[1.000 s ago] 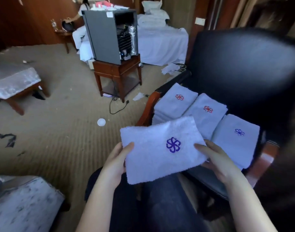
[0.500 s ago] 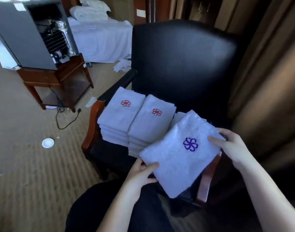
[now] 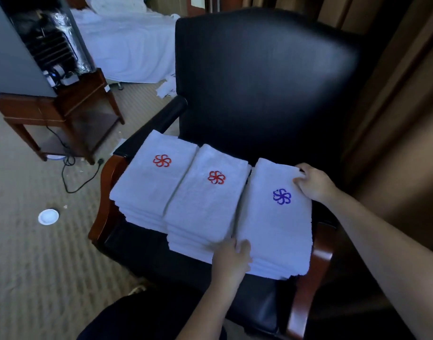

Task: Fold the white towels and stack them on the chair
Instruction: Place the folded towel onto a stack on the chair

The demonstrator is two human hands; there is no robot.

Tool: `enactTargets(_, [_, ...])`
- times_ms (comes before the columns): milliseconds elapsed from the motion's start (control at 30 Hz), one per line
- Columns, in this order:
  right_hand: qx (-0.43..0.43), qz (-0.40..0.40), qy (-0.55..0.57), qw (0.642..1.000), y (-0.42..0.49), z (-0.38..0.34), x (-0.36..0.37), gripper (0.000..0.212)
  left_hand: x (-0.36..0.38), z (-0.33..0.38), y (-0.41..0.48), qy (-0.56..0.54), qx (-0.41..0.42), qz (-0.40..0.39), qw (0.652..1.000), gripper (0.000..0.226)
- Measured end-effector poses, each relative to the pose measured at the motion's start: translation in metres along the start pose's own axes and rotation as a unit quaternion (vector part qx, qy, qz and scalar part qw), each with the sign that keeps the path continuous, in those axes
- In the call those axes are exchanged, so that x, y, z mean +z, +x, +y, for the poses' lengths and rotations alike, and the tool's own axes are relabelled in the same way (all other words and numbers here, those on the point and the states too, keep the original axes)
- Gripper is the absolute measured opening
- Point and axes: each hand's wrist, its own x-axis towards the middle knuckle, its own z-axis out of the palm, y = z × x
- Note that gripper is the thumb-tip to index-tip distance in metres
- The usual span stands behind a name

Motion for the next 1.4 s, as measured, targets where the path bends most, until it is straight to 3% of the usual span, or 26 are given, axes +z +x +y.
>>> enactTargets(33, [-0.004, -0.007, -0.054, 0.998, 0.0, 0.001, 0.004, 0.043, 0.0, -0.006, 0.003, 0.144, 0.061, 0.044, 0.987, 0.039])
enactTargets(100, [-0.041, 0.039, -0.117, 0.992, -0.004, 0.003, 0.011, 0.045, -0.002, -0.011, 0.005, 0.388, 0.207, 0.156, 0.885, 0.043])
enactTargets(133, [-0.071, 0.091, -0.109, 0.987, -0.008, 0.005, 0.016, 0.046, -0.001, -0.004, 0.001, 0.418, 0.27, 0.198, 0.844, 0.036])
enactTargets(200, [-0.15, 0.199, -0.076, 0.965, -0.016, 0.003, 0.026, 0.044, 0.009, 0.012, 0.001, 0.387, 0.383, 0.233, 0.806, 0.029])
enactTargets(267, [-0.215, 0.205, -0.052, 0.954, -0.019, -0.005, 0.037, 0.035, 0.022, 0.028, 0.011, 0.362, 0.463, 0.192, 0.786, 0.031])
enactTargets(333, [-0.222, 0.124, -0.031, 0.967, -0.017, -0.015, 0.045, 0.036, 0.039, 0.034, 0.027, 0.379, 0.46, 0.126, 0.793, 0.043])
enactTargets(400, [-0.188, 0.032, -0.049, 0.98, -0.014, -0.019, 0.051, 0.048, 0.052, 0.03, 0.04, 0.441, 0.384, 0.067, 0.809, 0.063])
enactTargets(533, [-0.155, -0.061, -0.153, 0.974, -0.004, -0.017, 0.067, 0.058, 0.06, 0.001, 0.065, 0.46, 0.35, 0.051, 0.814, 0.076])
enactTargets(1067, [-0.153, -0.042, -0.132, 0.978, 0.023, -0.006, 0.104, 0.057, 0.074, -0.02, 0.088, 0.439, 0.363, 0.114, 0.814, 0.076])
enactTargets(1400, [-0.15, -0.055, -0.131, 0.978, 0.013, -0.006, 0.103, 0.057, 0.069, -0.017, 0.087, 0.454, 0.342, 0.075, 0.82, 0.079])
